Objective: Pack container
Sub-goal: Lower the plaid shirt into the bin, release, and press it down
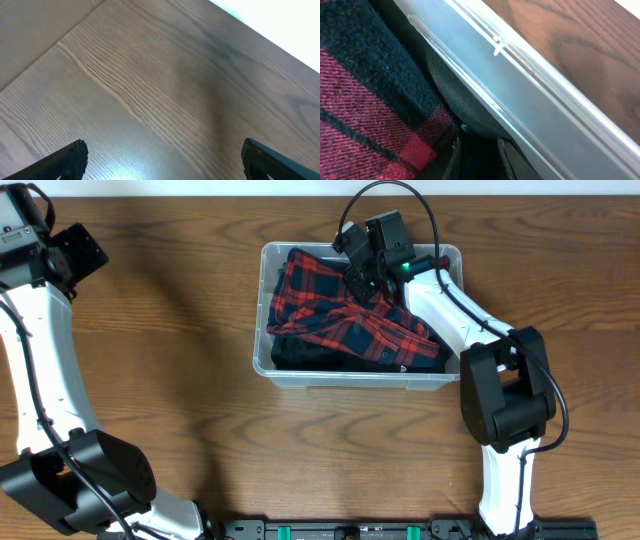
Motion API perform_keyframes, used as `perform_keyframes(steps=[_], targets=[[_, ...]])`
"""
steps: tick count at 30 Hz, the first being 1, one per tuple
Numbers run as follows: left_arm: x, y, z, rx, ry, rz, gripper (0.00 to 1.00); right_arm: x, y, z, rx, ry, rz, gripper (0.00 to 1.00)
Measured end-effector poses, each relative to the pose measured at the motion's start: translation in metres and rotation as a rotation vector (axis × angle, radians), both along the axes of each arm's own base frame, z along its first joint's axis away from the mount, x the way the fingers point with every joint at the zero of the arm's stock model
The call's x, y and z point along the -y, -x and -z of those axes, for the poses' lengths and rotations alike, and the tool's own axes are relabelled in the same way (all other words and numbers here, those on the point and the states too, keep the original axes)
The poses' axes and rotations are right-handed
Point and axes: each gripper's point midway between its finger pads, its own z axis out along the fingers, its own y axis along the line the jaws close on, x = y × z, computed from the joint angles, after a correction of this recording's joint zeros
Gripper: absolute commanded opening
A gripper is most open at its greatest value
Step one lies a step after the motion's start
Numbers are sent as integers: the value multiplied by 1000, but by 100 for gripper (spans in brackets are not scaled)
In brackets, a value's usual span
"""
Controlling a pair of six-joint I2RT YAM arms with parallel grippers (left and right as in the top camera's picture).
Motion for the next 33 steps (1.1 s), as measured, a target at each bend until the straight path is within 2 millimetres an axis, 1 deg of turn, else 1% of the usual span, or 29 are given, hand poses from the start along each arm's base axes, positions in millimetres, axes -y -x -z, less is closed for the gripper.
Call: perform_keyframes(steps=[4,7,10,12,13,14,15,16,18,20,22,24,26,28,29,32,33], targets=[[0,0,0,0,0,0,98,1,0,-10,23,-4,4,29],[0,0,0,0,0,0,98,3,0,-29,60,-10,11,32],[0,0,0,0,0,0,98,5,4,-63,110,-24,16,34],[0,0,0,0,0,0,98,12,7,-93,156,-19,38,36],[0,0,0,0,0,0,98,15,9,-100,163,-12,46,37],[0,0,0,0,0,0,98,22,13,-110,172,6,66,39],[0,0,0,0,0,0,98,26,15,-112,168,20,76,41],[0,0,0,-1,0,0,98,31,19,-112,155,39,89,43],[0,0,0,0,0,0,98,42,29,-102,100,88,105,43],[0,0,0,0,0,0,98,53,43,-80,8,144,114,40],[0,0,0,0,0,0,98,61,52,-63,-62,182,123,39],[0,0,0,0,0,0,98,67,58,-49,-116,205,139,38],[0,0,0,0,0,0,98,73,59,-37,-154,213,160,34],[0,0,0,0,0,0,98,75,58,-31,-170,212,174,30],[0,0,0,0,0,0,98,76,57,-28,-178,205,186,30],[0,0,0,0,0,0,98,77,55,-29,-181,182,205,31],[0,0,0,0,0,0,98,77,54,-30,-179,175,211,33]])
